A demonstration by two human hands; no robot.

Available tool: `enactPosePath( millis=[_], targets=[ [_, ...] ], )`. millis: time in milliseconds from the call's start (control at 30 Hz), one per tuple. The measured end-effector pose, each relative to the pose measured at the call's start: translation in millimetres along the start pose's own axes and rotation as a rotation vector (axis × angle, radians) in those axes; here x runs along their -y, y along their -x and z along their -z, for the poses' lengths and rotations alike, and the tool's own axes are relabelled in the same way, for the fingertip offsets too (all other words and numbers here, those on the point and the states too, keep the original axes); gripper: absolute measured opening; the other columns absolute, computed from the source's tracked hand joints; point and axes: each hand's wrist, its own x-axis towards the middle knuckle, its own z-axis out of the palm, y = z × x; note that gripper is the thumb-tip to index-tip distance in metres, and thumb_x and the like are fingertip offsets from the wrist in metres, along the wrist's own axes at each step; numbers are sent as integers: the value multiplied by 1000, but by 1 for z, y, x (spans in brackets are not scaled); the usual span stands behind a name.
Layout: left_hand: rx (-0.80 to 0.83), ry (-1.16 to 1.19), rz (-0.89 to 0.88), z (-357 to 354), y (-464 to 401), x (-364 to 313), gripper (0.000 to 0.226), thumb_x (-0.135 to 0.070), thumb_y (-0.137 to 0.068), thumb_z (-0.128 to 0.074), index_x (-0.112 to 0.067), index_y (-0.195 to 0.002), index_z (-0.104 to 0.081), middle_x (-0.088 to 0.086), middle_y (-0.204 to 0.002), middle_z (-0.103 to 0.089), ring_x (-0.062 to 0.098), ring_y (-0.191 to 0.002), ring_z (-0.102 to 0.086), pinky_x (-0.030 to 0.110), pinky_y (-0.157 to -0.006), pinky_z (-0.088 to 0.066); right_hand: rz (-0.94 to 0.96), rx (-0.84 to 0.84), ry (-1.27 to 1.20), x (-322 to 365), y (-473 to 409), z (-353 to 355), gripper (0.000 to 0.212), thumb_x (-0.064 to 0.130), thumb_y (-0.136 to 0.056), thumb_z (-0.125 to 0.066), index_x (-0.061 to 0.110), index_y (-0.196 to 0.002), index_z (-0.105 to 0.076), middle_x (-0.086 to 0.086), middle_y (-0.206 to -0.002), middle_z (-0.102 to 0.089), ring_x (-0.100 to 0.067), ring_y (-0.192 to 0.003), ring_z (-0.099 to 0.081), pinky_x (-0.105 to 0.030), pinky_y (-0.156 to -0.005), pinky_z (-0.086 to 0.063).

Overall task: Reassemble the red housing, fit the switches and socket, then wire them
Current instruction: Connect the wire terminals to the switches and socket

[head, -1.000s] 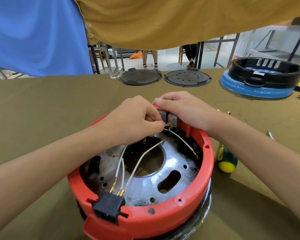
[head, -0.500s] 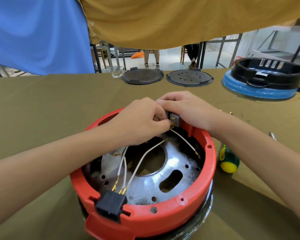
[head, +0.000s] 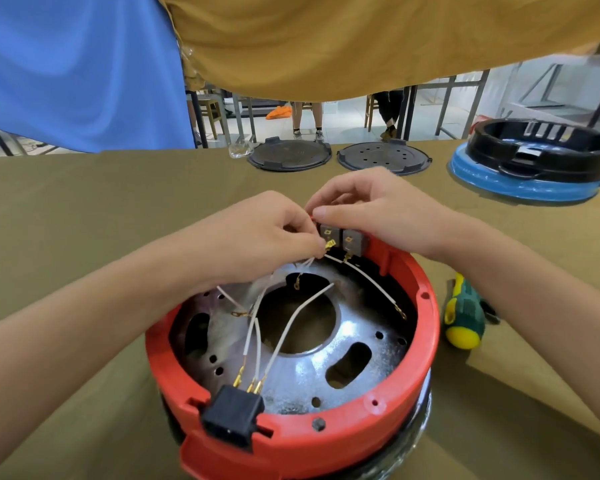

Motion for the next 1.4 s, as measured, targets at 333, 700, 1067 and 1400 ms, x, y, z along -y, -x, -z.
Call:
enactPosePath(
  millis=[333,700,1067,1400],
  targets=[
    [56,209,63,3,-2,5,27,-27,-92,-64,-26,-66,-74,-17,-57,-62,-6,-47,-50,8,-49,-38,101,178,89,3,3,25,11,13,-80,-80,16,-91,-79,-1,-99,-72,-32,-93,-70,-46,-85,-57],
    [-181,-168,-164,-4,4,-6,11,-26,-85,-72,-25,-74,-75,-23,-52,-61,-9,-48,-56,5,-49,-37,91,137,130,-1,0,27,10,17,-77,-82,19,-87,-79,5,-95,-74,-16,-94,-69,-41,-90,-55],
    [-139,-311,-192,-18,-1,-5,16,-26,-89,-66,-24,-75,-73,-3,-62,-70,6,-63,-60,-1,-60,-34,-17,21,11,-12,-2,9,19,14,-94,-65,20,-109,-75,-3,-88,-75,-30,-72,-68,-29,-64,-56],
    [-174,-295,-202,-24,-2,-6,17,-25,-87,-65,-23,-74,-75,-2,-63,-70,11,-62,-59,4,-58,-36,-64,-84,-70,-14,0,-4,18,10,-88,-65,19,-99,-76,-5,-87,-71,-4,-71,-61,-26,-74,-52]
  ],
)
